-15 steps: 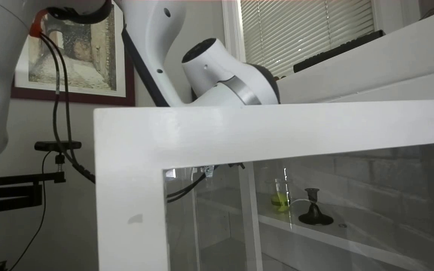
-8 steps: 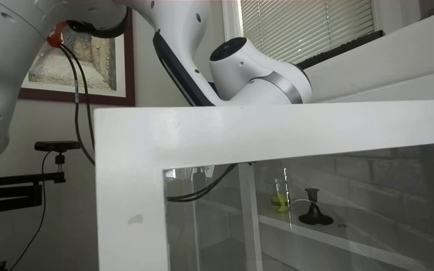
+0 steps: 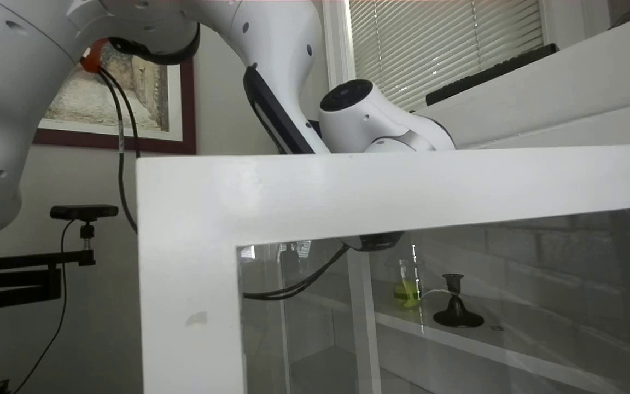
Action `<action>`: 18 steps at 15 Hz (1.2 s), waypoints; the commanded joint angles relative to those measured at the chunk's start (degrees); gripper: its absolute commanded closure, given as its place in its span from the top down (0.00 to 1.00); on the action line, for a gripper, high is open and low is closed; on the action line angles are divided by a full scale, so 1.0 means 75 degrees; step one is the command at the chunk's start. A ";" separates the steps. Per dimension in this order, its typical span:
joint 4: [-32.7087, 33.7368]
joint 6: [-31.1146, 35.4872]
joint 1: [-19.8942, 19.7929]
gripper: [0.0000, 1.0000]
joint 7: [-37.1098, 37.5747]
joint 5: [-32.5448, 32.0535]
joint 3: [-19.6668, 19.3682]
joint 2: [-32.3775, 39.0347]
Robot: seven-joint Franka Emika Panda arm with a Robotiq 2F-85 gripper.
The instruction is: Open the closed cabinet door
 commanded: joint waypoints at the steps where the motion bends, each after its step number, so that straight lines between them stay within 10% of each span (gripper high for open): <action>1: 0.0557 -0.0163 -0.0102 1.00 0.0430 -0.0288 0.0298 0.0370; 18: 0.0311 -0.1250 0.0052 1.00 -0.0642 0.0948 0.1008 0.0443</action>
